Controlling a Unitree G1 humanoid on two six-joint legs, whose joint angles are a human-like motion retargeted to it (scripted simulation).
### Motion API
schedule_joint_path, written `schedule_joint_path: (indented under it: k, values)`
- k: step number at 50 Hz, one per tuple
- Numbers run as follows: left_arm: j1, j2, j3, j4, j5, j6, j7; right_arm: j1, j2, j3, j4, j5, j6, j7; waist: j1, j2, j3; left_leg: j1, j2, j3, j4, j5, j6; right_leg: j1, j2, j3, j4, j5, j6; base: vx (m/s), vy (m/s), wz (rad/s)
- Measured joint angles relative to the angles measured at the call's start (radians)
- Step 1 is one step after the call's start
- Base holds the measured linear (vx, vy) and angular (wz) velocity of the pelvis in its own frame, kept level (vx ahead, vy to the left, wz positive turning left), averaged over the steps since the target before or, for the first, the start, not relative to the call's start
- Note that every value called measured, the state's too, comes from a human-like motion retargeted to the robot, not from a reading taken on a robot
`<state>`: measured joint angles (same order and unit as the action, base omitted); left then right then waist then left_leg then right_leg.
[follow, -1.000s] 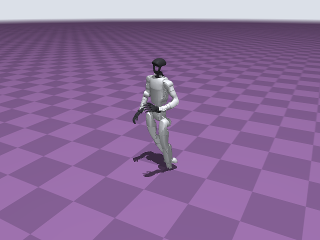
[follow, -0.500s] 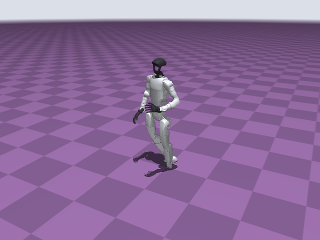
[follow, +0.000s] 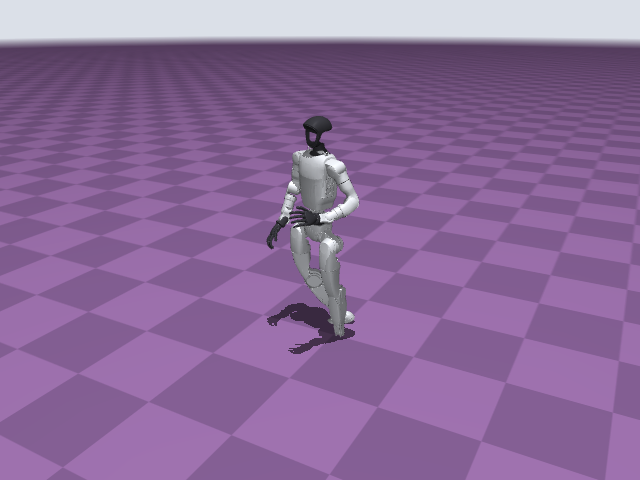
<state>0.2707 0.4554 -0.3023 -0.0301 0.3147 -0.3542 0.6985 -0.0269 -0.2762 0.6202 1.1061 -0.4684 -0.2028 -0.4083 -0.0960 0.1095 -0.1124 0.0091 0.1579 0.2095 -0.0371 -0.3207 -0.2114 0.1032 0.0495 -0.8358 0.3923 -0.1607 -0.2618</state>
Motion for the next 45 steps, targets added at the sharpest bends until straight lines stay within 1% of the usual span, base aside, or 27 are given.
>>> schedule_joint_path:
  k: [14, 18, 25, 30, 37, 45]
  values:
    - [-0.053, -0.034, -0.028, 0.041, -0.055, 0.014, -0.036, 0.014, -0.027, 0.048, -0.032, -0.079, 0.004, 0.075, 0.015, 0.004, 0.007, 0.011, 0.001, -0.028, -0.001, 0.009, 0.0, 0.035, 0.013, -0.019, -0.027, 0.029, 0.0, 0.0, 0.0, 0.0]
    - [-0.068, -0.041, -0.045, 0.055, -0.073, 0.021, -0.043, -0.018, -0.049, 0.057, -0.073, -0.103, 0.004, 0.078, 0.015, 0.004, 0.007, 0.017, 0.002, -0.038, -0.001, 0.01, 0.0, 0.045, 0.016, -0.019, -0.031, 0.04, 0.0, 0.0, 0.01, 0.09]
    - [-0.093, -0.051, -0.072, 0.068, -0.108, 0.03, -0.049, -0.112, -0.094, 0.07, -0.235, -0.142, -0.004, 0.061, 0.006, 0.007, 0.019, 0.023, 0.004, -0.049, -0.001, 0.012, 0.0, 0.053, 0.021, -0.008, -0.037, 0.057, 0.0, 0.0, 0.0, 0.0]
    - [-0.104, -0.053, -0.087, 0.068, -0.134, 0.028, -0.053, -0.189, -0.145, 0.077, -0.414, -0.167, -0.019, 0.048, -0.003, 0.007, 0.026, 0.029, 0.005, -0.052, -0.001, 0.014, 0.0, 0.058, 0.023, 0.006, -0.041, 0.068, 0.0, 0.0, 0.0, 0.0]
    - [-0.117, -0.056, -0.1, 0.067, -0.168, 0.026, -0.074, -0.3, -0.229, 0.085, -0.638, -0.19, -0.029, 0.069, -0.007, 0.007, 0.035, 0.035, 0.007, -0.051, -0.001, 0.015, 0.007, 0.063, 0.025, 0.023, -0.048, 0.079, 0.0, 0.0, 0.0, 0.0]
    - [-0.131, -0.084, -0.098, 0.072, -0.212, 0.033, -0.096, -0.37, -0.289, 0.068, -0.758, -0.189, -0.012, 0.098, -0.002, 0.007, 0.045, 0.041, 0.003, -0.049, -0.001, 0.016, 0.022, 0.067, 0.026, 0.029, -0.058, 0.072, 0.0, 0.0, 0.0, 0.0]
